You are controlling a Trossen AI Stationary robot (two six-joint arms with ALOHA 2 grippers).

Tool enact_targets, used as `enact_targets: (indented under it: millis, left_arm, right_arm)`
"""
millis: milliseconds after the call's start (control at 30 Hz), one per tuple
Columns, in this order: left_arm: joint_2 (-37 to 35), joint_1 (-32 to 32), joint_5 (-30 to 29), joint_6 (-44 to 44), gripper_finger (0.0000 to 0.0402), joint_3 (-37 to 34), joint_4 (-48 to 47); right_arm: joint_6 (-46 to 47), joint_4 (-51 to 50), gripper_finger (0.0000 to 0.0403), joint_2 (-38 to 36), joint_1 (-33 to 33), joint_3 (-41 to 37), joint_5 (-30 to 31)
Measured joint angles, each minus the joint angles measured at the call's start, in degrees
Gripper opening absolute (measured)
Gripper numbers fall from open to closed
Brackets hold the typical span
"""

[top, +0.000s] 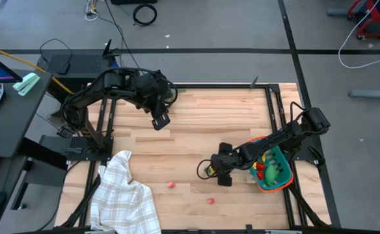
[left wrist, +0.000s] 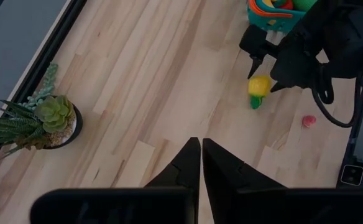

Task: Pick and placing Produce into tupperware
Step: Put the yellow pineapple into the blue basket

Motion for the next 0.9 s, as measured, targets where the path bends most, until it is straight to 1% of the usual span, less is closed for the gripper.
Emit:
enact_targets:
  millis: [300, 633, 800, 900]
  left_arm:
    - [0.0, 0.0, 0.0, 0.0, 0.0014, 0.0, 0.0]
    - [0.0, 0.0, 0.0, 0.0, 0.0022, 0.0, 0.1]
    - [0.0, 0.0, -0.2, 0.1, 0.0016, 0.0, 0.1]
    - [0.0, 0.0, -0.4, 0.3, 0.0014, 0.0, 0.1]
  right_arm:
    - [-6.9, 2.7, 0.03, 0.0, 0.0, -0.1, 0.8]
    - [-6.8, 5.5, 0.0303, 0.0, 0.0, -2.3, -0.4]
    - [-6.8, 8.2, 0.0305, 0.0, 0.0, -2.3, -0.1]
    - [-5.4, 8.1, 0.0301, 0.0, 0.0, -2.3, -0.1]
